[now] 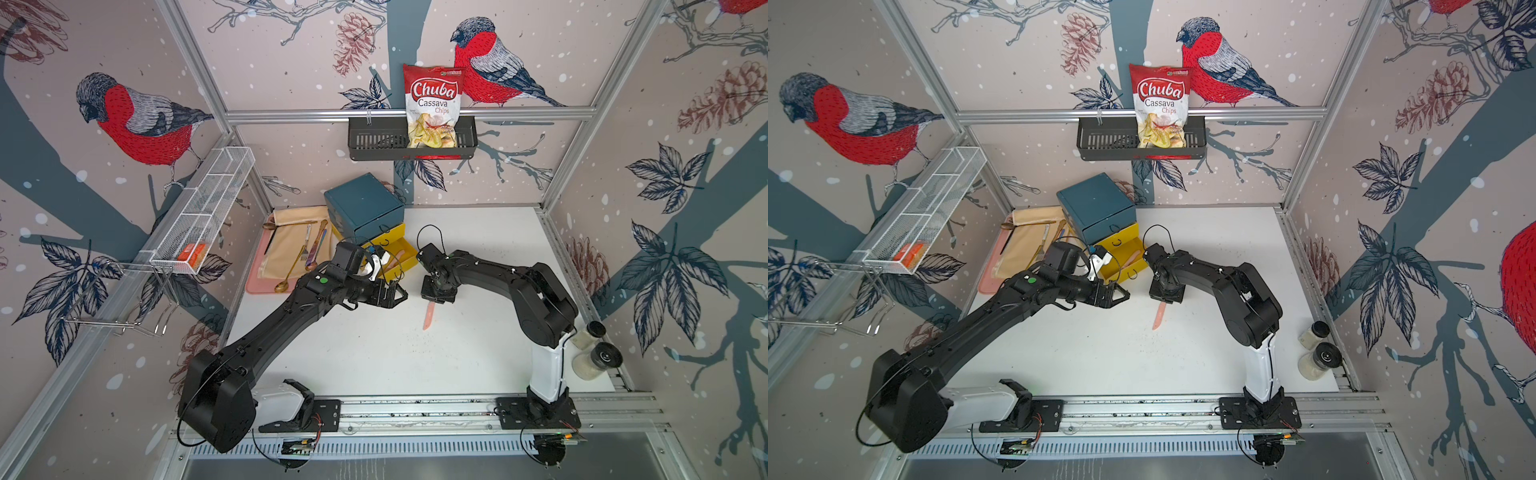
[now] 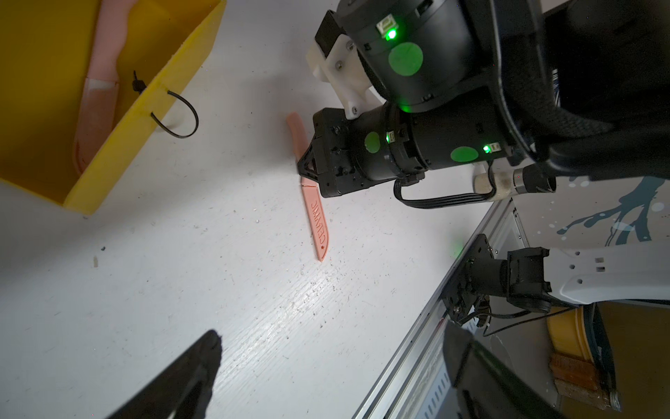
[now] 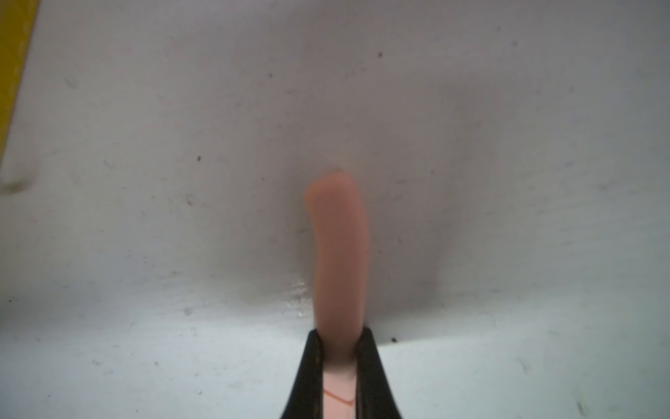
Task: Place the fruit knives into the drawer by color
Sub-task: Pick up the fruit knife from the center of the board.
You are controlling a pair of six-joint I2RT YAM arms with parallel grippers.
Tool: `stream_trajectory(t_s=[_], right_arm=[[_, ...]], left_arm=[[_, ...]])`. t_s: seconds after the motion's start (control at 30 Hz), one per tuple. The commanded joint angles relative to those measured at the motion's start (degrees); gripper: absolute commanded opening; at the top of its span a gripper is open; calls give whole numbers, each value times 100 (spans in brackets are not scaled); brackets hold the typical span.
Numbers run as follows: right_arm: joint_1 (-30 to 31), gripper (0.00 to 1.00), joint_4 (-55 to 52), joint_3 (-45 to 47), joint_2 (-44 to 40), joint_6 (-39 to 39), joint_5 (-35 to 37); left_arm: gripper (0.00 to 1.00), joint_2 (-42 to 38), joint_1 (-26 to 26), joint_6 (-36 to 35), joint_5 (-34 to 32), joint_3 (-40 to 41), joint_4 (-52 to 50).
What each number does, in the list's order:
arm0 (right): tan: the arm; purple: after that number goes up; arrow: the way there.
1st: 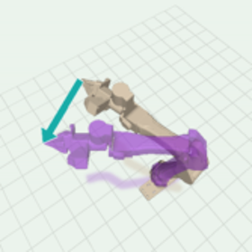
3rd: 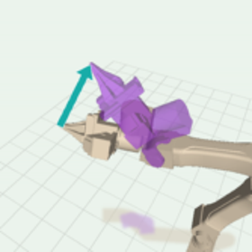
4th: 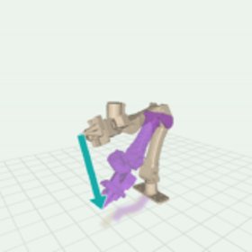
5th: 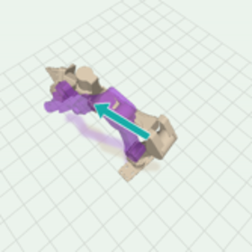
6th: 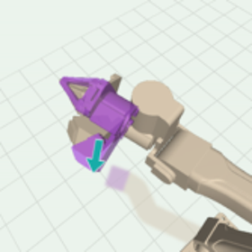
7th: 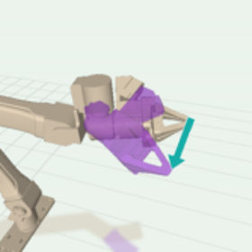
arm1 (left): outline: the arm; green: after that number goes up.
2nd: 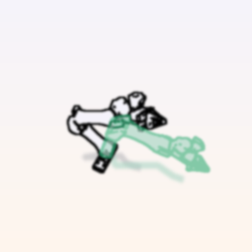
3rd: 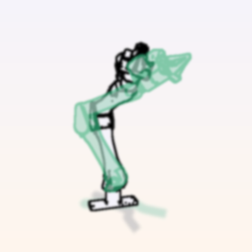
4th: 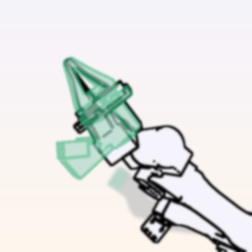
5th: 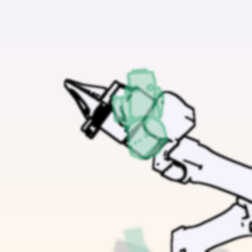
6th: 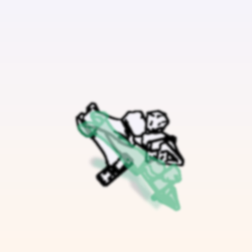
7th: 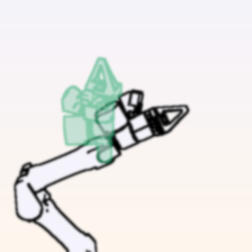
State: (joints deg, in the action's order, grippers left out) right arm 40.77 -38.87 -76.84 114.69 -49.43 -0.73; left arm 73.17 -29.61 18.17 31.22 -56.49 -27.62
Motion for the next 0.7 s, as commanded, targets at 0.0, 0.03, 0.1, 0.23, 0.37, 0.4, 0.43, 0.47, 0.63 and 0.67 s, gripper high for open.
stream_trajectory(t_s=[0.0, 0.03, 0.1, 0.23, 0.37, 0.4, 0.43, 0.47, 0.63, 0.67], right_arm=[[-20, 0, -390, 97, 162, 43, -311], [-26, 0, -424, 66, 147, 64, -292], [-64, 0, -495, -1, 106, 87, -278], [-172, 0, -608, -174, -90, 100, -289], [-275, 0, -780, -459, -268, 115, -293], [-303, 0, -811, -510, -301, 108, -310], [-331, 0, -828, -546, -332, 109, -343], [-350, 0, -856, -579, -352, 108, -356], [-386, 0, -943, -837, -460, 83, -470], [-379, 0, -921, -897, -478, 61, -536]], left_arm=[[97, 26, -26, 39, -80, -35, 135], [97, 41, -27, 34, -102, -36, 125], [97, 64, -28, 3, -158, -42, 75], [97, 148, -27, -81, -276, -368, -36], [97, 308, -26, -164, -539, -641, -222], [97, 366, -24, -189, -571, -718, -248], [97, 418, -26, -206, -581, -789, -259], [97, 467, -21, -227, -597, -859, -268], [97, 761, 18, -303, -712, -1306, -382], [97, 807, 41, -306, -730, -1387, -415]])
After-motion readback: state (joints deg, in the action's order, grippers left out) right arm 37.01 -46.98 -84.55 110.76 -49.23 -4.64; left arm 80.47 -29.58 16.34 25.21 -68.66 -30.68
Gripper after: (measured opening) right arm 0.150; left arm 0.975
